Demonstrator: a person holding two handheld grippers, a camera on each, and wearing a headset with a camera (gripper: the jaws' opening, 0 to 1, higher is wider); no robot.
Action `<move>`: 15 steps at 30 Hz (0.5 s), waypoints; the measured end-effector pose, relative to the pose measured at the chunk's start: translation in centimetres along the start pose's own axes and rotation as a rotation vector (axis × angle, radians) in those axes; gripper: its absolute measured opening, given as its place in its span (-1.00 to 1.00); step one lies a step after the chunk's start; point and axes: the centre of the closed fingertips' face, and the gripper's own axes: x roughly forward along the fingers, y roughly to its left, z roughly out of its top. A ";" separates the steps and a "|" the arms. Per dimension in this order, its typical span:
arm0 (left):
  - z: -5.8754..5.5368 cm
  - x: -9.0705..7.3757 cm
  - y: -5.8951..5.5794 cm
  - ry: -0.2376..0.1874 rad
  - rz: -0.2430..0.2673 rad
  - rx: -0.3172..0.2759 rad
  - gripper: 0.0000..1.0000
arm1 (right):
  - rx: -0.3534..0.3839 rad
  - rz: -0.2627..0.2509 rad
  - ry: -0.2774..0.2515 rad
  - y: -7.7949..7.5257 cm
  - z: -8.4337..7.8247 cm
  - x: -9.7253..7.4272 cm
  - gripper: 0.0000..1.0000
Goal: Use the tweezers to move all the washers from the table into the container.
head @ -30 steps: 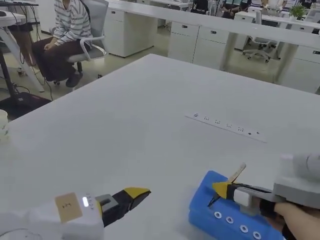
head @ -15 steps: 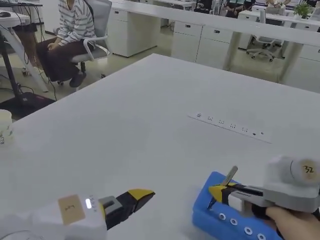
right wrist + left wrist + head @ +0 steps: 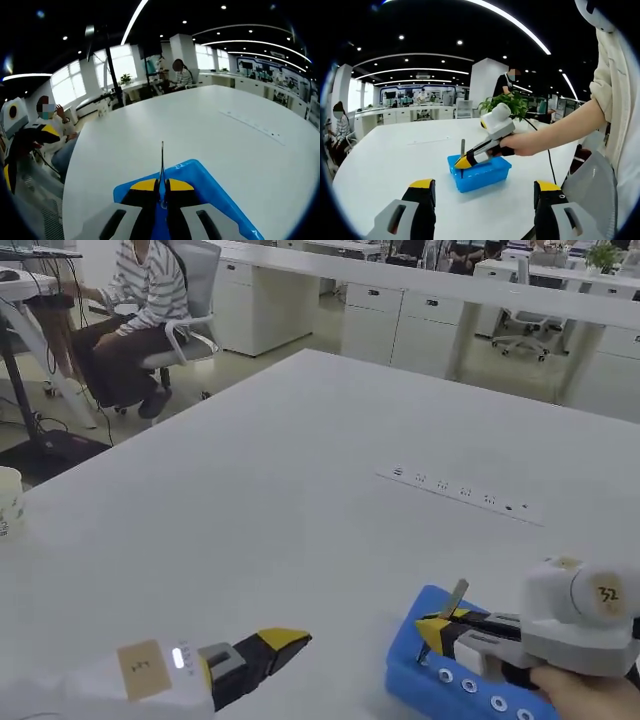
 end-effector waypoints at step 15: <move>0.2 -0.1 0.2 -0.009 -0.003 -0.034 0.61 | 0.001 0.008 -0.016 0.1 0.0 -0.1 -0.92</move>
